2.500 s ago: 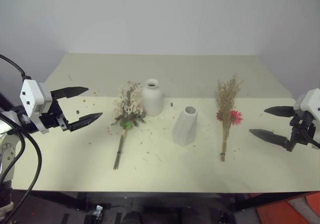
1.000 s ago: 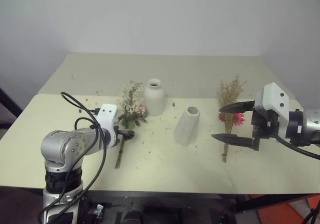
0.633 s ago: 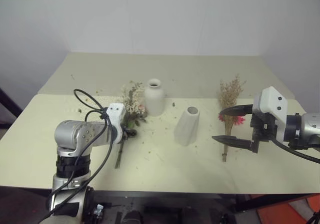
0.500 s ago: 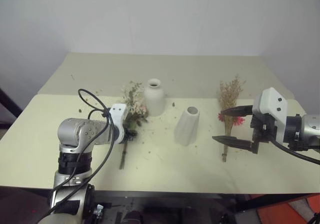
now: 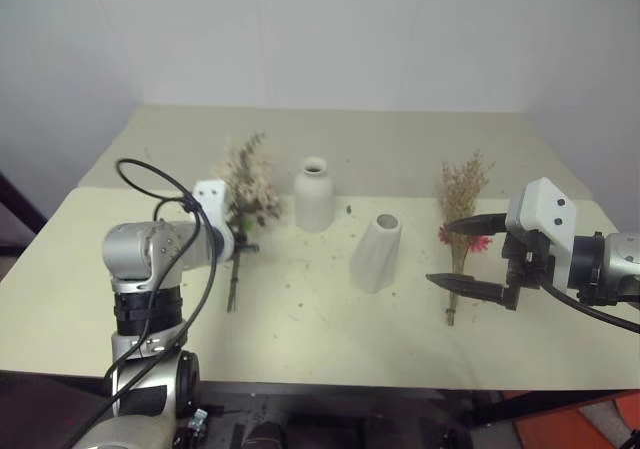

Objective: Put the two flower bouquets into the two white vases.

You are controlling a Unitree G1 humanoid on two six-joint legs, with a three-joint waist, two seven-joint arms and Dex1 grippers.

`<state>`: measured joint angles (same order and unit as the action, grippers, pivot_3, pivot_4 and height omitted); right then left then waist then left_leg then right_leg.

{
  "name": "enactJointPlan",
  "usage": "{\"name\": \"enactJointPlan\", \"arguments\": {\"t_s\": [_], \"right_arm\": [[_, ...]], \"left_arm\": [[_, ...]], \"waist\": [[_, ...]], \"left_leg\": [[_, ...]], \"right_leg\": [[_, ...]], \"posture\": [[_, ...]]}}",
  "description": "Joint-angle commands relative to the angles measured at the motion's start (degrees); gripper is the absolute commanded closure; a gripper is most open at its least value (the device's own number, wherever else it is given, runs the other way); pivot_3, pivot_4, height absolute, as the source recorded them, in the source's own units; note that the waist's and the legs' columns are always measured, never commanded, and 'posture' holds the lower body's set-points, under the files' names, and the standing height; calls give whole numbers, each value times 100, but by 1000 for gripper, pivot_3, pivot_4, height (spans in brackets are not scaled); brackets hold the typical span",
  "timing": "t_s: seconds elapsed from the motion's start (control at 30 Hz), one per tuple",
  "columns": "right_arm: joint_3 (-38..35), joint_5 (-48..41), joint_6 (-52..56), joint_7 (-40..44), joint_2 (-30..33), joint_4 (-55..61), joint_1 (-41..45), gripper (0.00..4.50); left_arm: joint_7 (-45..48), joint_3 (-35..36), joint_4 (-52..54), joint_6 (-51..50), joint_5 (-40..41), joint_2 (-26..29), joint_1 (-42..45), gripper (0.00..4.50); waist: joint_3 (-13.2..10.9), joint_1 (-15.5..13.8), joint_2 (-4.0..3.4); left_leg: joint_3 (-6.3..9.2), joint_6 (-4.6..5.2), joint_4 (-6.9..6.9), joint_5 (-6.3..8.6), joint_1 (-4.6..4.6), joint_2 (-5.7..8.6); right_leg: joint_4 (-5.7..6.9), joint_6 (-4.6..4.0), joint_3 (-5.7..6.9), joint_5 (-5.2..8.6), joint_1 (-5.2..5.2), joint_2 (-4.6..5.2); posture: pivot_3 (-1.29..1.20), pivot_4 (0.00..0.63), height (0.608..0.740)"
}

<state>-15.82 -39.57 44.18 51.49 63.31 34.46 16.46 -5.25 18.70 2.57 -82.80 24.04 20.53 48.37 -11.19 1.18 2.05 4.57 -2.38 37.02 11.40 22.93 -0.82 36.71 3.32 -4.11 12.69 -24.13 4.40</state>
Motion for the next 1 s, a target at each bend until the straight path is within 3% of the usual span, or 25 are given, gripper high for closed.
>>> {"name": "enactJointPlan", "arguments": {"t_s": [0.03, 0.17, 0.3, 0.4, 0.6, 0.83, 1.0], "right_arm": [[-322, -21, 39, -130, 33, 146, -34, 0], [-260, 36, -67, -225, -35, 176, -73, 0], [-163, 88, -176, -350, -157, 225, -11, 0], [-117, 129, -156, -506, -262, 321, 56, 0], [-404, 77, 54, -981, -482, 911, -309, 0], [-828, 57, 222, -1432, -680, 1418, -847, 0], [-970, 37, 314, -1703, -744, 1645, -1026, 0]], "left_arm": [[-120, 115, -422, 1533, -602, 397, 434, 4371], [601, -49, -1594, 4535, -948, 576, 1018, 4371], [1644, 474, -3338, 6722, -425, 305, 1933, 4371], [2686, 875, -4521, 7816, 93, 122, 2429, 4371], [4693, 1791, -6344, 8698, 1212, -59, 3179, 4371], [5011, 2239, -7417, 8735, 1540, -136, 3568, 4371], [5035, 2022, -7569, 8855, 1267, -365, 3655, 4371]], "waist": [[0, -8, 0], [0, -34, 0], [0, -111, 2], [1, -83, 2], [0, -33, 4], [-1, -17, 5], [-1, -26, 5]], "left_leg": [[0, -1, 0, 0, 0, 0], [-1, -2, -2, -1, 1, 0], [1, -7, 0, -4, 23, -1], [-4, -6, 0, -4, 37, 6], [-1, -5, -1, -4, 46, 5], [-1, -4, 5, -4, 37, 5], [0, -5, 5, -5, 37, 5]], "right_leg": [[-2, 2, 0, 0, 0, 0], [-6, -7, 1, -6, -1, 0], [-46, 5, 10, -23, 1, 2], [-78, -2, 7, -50, 4, 10], [-77, -1, 8, -53, -4, 6], [-69, 16, 5, -47, 1, 5], [-67, 32, 6, -37, 3, 5]], "posture": [[0, 150, 740], [0, 150, 740], [0, 150, 740], [0, 150, 740], [0, 150, 740], [0, 150, 740], [0, 150, 740]]}}
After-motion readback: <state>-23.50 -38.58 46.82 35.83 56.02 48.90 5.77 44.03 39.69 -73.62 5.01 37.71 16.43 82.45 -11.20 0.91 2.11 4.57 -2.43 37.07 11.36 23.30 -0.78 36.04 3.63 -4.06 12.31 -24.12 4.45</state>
